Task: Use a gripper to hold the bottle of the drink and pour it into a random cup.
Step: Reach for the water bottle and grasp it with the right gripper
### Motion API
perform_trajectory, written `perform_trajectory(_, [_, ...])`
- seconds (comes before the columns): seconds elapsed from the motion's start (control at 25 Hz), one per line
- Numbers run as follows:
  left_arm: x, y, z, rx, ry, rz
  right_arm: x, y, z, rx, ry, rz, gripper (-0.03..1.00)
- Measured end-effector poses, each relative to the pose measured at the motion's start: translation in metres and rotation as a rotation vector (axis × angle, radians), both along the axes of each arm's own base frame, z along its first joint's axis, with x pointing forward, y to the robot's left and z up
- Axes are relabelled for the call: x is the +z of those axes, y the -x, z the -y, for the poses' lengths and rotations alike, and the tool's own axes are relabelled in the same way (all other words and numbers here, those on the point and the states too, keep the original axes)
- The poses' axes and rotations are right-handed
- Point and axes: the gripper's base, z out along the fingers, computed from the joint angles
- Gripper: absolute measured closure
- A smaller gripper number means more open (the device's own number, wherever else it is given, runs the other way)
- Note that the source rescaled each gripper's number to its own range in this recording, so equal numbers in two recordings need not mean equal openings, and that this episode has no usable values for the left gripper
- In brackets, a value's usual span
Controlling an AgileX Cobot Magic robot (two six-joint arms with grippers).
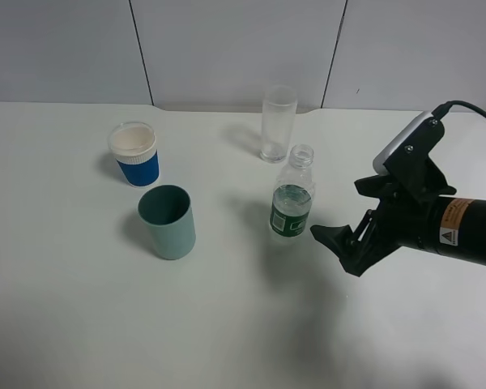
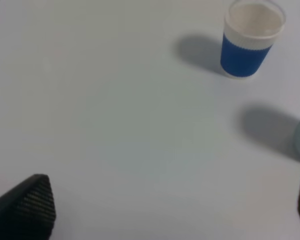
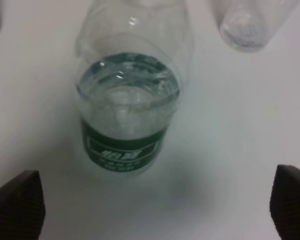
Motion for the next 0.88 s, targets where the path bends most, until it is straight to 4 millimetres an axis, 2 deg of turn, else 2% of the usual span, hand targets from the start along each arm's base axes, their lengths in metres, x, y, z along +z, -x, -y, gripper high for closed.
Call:
perform_trajectory(0.28, [0.0,0.0,0.0,0.0,0.0,0.0,-0.037,-0.008,-0.01,0.087,0.004,-0.067,-0.03])
perform_trajectory(0.48, [0.0,0.0,0.0,0.0,0.0,0.0,-0.061,-0.015,-0.009,0.119,0.013,-0.06,-0.03])
perform_trajectory(0.6, [0.0,0.0,0.0,0.0,0.0,0.0,-0.067,-0.017,-0.007,0.123,0.006,-0.048,-0.03])
perform_trajectory(0.88, [0.0,0.0,0.0,0.0,0.0,0.0,-0.063,-0.022,-0.004,0.12,-0.012,0.02,-0.03])
